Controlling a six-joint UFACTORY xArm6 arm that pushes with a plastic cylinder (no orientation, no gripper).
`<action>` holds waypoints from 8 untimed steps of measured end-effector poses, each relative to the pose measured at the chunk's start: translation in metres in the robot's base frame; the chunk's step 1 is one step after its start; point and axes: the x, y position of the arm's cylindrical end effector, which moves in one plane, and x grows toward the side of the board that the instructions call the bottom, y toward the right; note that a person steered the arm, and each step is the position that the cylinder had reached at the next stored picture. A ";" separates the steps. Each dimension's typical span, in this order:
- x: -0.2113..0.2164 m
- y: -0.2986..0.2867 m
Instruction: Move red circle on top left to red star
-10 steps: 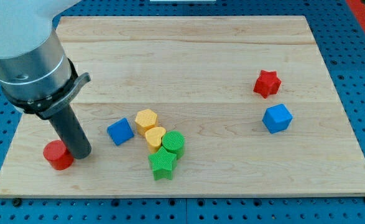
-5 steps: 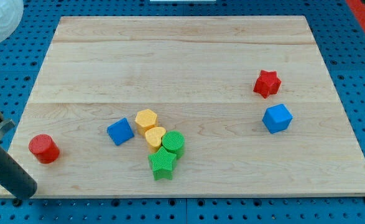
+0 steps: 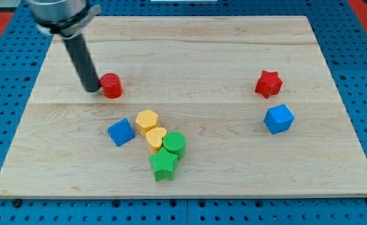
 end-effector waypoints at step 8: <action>0.021 0.257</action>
